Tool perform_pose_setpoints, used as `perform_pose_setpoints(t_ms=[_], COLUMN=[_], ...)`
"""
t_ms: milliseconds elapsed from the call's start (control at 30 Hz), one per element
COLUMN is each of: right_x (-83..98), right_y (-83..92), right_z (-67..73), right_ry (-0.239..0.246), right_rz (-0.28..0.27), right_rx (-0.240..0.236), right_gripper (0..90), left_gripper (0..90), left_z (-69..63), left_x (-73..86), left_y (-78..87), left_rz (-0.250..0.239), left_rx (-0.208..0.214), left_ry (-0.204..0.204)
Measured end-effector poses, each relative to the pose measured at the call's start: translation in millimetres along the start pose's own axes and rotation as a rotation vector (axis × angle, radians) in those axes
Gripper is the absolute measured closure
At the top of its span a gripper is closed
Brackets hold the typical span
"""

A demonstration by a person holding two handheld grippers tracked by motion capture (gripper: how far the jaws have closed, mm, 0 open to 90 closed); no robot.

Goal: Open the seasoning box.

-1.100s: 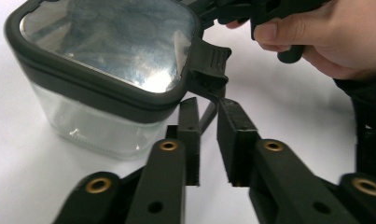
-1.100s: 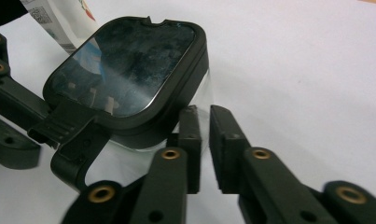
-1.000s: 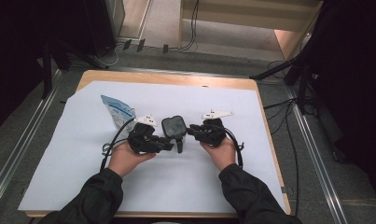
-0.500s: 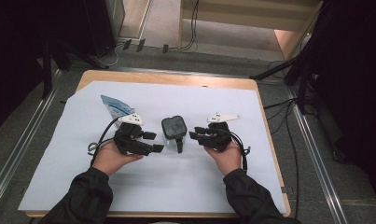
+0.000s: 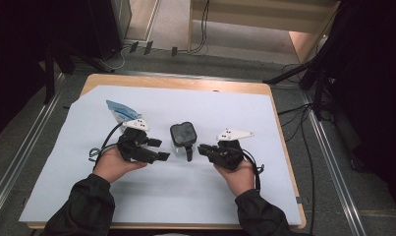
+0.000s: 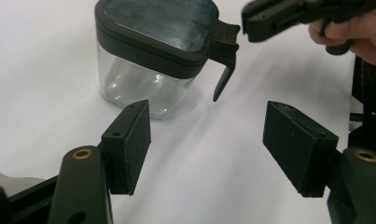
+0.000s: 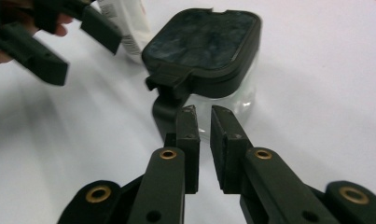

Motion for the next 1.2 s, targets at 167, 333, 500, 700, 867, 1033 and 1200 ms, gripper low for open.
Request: perform_pose_setpoints(t_ms=[167, 333, 500, 700, 867, 1033, 1200], right_x=[6.4, 7.4, 8.0, 9.3, 11.7, 12.9, 13.3], right_y=[-4.9, -10.8, -16.1, -26.2, -36.0, -42.1, -42.9], right_z=[10.3, 18.3, 21.4, 29.4, 34.0, 33.0, 31.8], right_ry=[0.017, 0.016, 0.013, 0.033, 0.045, 0.047, 0.042], right_rz=[0.018, 0.027, 0.024, 0.042, 0.057, 0.064, 0.069], right_rx=[-0.022, -0.049, -0.058, -0.081, -0.087, -0.084, -0.080], right_gripper=[90.0, 90.0, 90.0, 90.0, 90.0, 90.0, 90.0], left_gripper=[33.4, 33.4, 33.4, 33.4, 33.5, 33.5, 33.5], left_z=[3.8, 5.0, 6.1, 6.8, 7.3, 7.1, 7.0], left_x=[-0.4, -0.3, 0.4, 1.6, 2.5, 3.7, 4.3], left_y=[1.9, 3.2, 3.8, 6.5, 9.5, 10.2, 10.3], left_rz=[-0.009, -0.013, -0.011, -0.011, -0.016, -0.015, -0.017], left_rx=[-0.003, -0.009, -0.012, -0.027, -0.035, -0.039, -0.037], left_ry=[0.011, 0.016, 0.020, 0.021, 0.019, 0.020, 0.022])
Point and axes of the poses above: each handheld gripper's, and its own axes: y roughly backward along the jaws, x roughly out of its underside, z roughly to its left, the point moved 3 cm from there along -y, roughly forward along the jaws, and after that the axes turned 7 degrees about -z, right-handed, at the moved point
